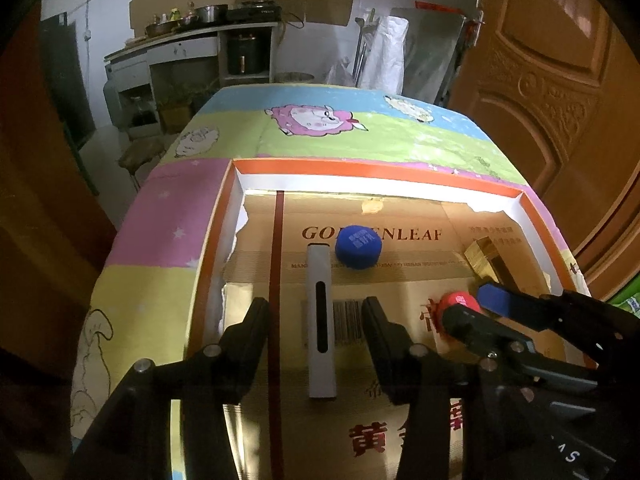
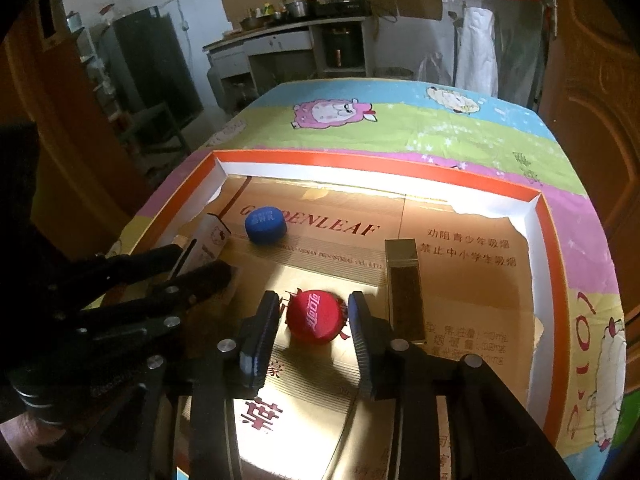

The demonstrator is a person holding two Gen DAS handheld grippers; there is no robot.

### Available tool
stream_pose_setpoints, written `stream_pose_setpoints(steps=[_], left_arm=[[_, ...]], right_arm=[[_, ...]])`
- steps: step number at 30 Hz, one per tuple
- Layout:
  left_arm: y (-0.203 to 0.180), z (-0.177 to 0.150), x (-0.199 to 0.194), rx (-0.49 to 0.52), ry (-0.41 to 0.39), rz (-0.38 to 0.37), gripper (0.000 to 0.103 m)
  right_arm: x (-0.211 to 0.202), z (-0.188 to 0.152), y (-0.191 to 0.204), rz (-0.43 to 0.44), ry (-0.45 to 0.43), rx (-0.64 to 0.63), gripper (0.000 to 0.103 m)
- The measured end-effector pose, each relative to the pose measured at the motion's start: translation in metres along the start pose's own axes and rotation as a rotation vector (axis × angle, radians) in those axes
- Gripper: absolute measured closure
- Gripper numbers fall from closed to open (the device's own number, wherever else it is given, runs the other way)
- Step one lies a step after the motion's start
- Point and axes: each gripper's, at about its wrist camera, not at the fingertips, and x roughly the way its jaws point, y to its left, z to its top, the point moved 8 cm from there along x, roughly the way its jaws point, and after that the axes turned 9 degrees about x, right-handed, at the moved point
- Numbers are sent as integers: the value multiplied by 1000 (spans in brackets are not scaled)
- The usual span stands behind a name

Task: Organize rigid objects
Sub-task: 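Lower the white box into the tray and open the left tool while the right tool releases the red cap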

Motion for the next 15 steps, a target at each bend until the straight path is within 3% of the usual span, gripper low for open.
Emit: stream_pose_setpoints(steps=[15], left_arm=[[-3, 3, -30, 2, -48, 6, 55]], right_arm=[[-25, 1, 2, 7, -33, 17, 65]])
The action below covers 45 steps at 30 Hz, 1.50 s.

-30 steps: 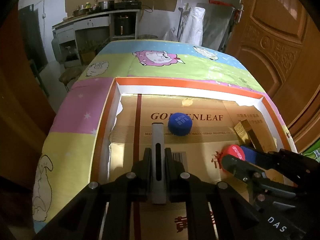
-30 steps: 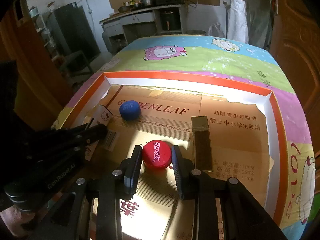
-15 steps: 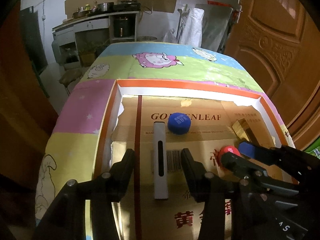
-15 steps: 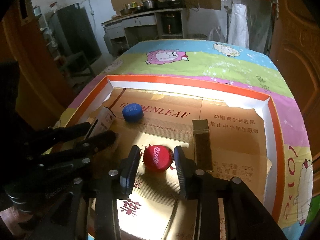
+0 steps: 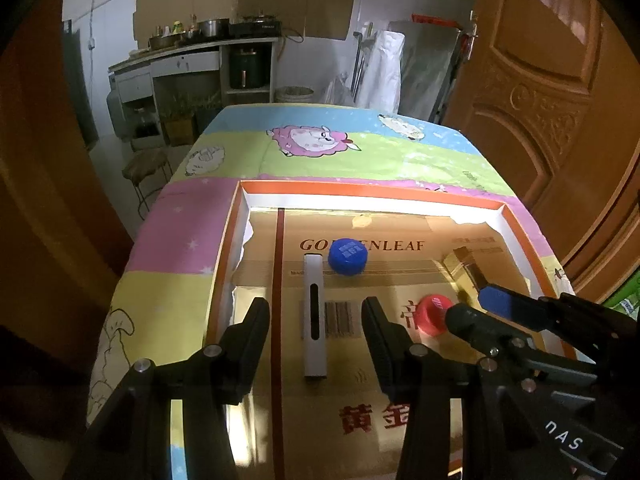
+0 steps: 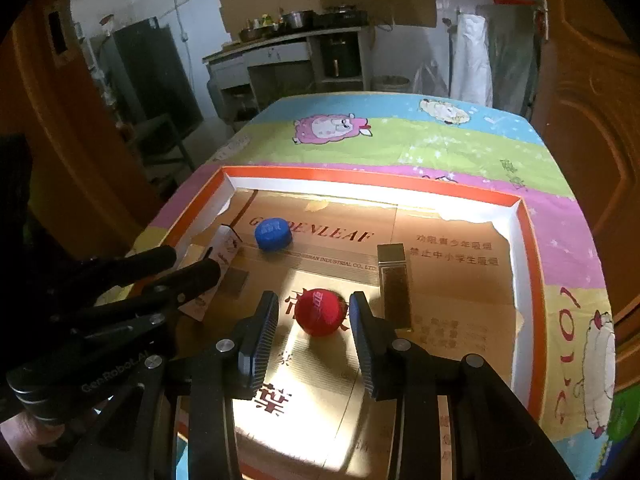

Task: Organize rigid objects
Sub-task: 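Lower the white box into the tray and open the left tool while the right tool releases the red cap, then withdraw both tools from the tray back over the table items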

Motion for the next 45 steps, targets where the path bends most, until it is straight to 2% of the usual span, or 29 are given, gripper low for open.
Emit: stream_pose_setpoints(steps=[26, 37, 45], left_arm=[[-9, -29, -72, 14, -53, 18, 55], [-10, -45, -104, 11, -89, 20, 55], [-17, -64, -130, 27, -127, -6, 55]], right_arm=[[-74, -32, 15, -26, -62, -14, 65], [-100, -54, 23, -33, -80, -22, 65], [-120, -79, 29, -37, -86, -33, 65]])
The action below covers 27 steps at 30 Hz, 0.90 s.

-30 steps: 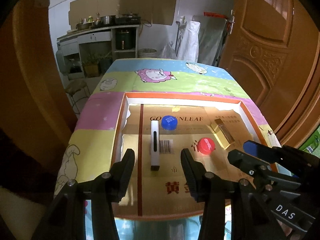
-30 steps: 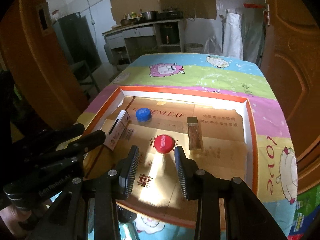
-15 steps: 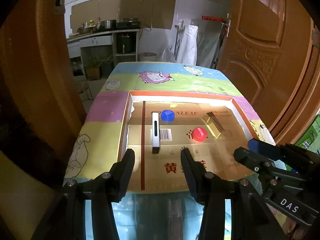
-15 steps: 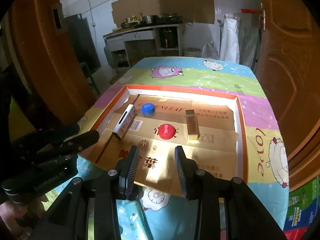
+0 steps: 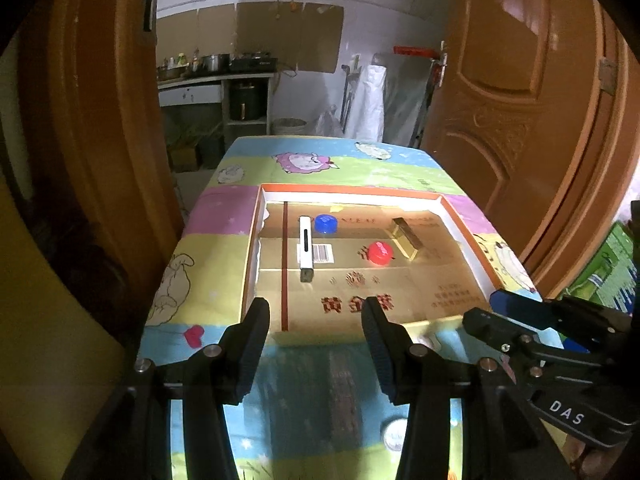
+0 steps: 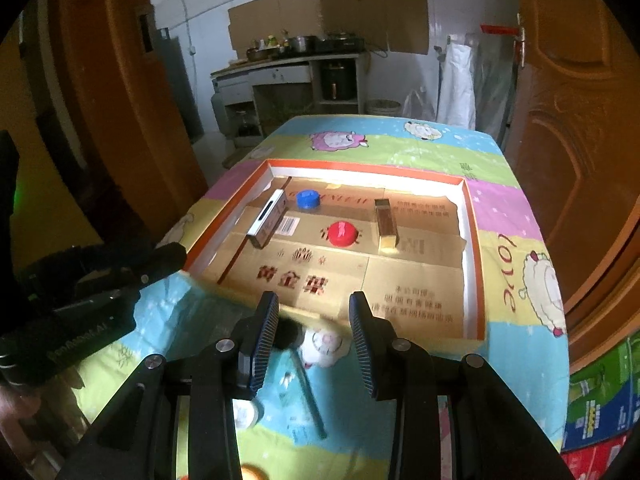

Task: Organize rigid objects
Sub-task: 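Withdraw both tools from the tray back over the table items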

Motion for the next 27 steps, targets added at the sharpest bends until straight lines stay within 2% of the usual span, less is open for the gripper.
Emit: stream_pose_setpoints(steps=[19, 23, 27], left_arm=[[-34, -52, -50, 55, -33, -48, 55], [-47, -65, -58, 82, -48, -88, 55], [-62, -90, -60, 110, -32, -126, 48]], right_arm=[[-44, -66, 7, -16, 2, 1, 65], [-52, -73, 4, -23, -5, 11, 65], [-60, -79, 4, -24, -10, 18, 65]])
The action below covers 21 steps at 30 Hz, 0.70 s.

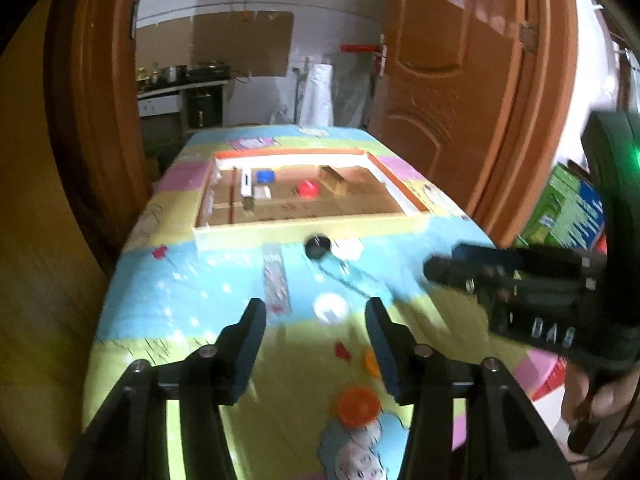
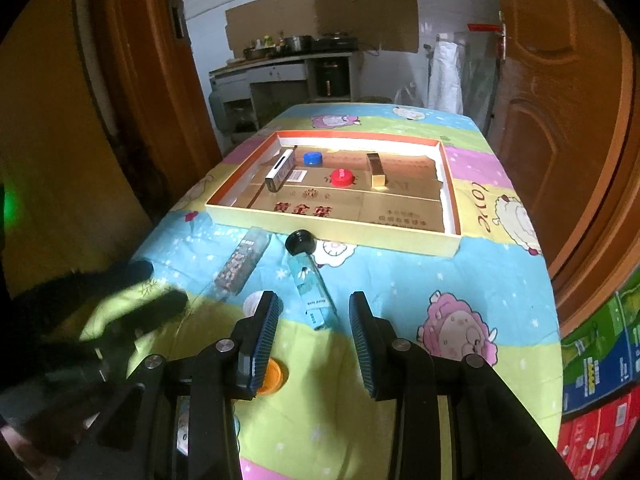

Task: Organize rigid objects
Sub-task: 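Withdraw both tools from the tray back over the table items, then grasp the large orange cap with the left tool while the right tool grasps the smaller orange cap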

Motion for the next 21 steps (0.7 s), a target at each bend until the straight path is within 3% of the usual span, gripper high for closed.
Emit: stream_pose_setpoints(steps=[9, 21], left_arm=[[-38, -50, 8, 92, 51, -40, 47], [-32, -70, 27, 90, 45, 22, 49]], right_arm=[[-8, -17, 3, -8, -1, -4, 65], [-1, -31, 0, -10, 22, 2, 65]])
